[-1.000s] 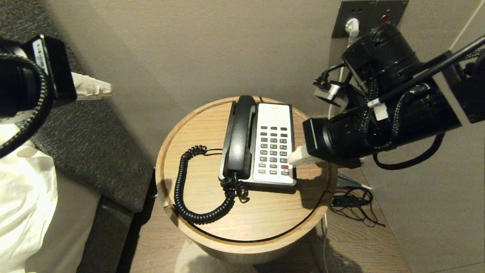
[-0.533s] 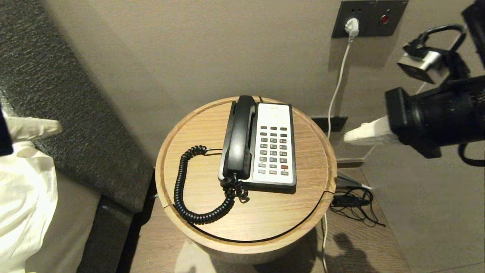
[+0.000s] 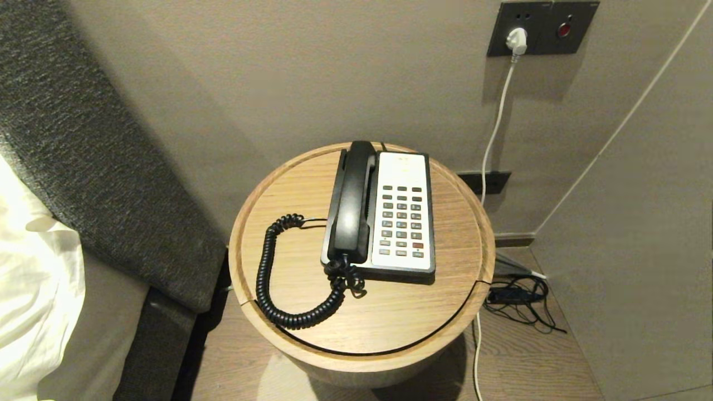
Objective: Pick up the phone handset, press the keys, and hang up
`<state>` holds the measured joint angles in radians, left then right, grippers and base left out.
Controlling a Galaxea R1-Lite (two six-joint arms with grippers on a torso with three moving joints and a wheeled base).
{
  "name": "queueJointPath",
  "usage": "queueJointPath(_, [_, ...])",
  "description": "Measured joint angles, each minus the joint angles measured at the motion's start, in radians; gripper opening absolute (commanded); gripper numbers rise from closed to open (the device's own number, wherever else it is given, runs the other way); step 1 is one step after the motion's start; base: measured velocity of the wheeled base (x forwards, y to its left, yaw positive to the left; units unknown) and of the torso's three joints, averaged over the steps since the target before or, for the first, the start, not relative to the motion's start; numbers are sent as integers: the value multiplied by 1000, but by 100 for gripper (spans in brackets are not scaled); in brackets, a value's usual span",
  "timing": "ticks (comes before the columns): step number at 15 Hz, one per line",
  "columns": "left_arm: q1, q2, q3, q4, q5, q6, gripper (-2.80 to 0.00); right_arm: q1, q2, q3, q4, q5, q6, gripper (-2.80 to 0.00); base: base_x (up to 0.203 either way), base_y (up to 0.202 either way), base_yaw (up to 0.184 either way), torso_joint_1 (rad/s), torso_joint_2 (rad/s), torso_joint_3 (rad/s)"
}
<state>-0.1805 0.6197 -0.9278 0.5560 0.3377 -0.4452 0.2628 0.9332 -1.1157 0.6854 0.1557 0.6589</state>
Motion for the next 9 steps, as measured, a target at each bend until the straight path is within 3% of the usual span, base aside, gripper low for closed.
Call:
queueJointPath(6, [132,-250,168,10,-42,14,-280,-101,-324,96,199,21,7,-280,0,0,0,0,0,0])
queueJointPath(9, [150,-341,222,6,-91,69,-280,-134,-432,129,228,30,6,-280,0,0,0,0,0,0])
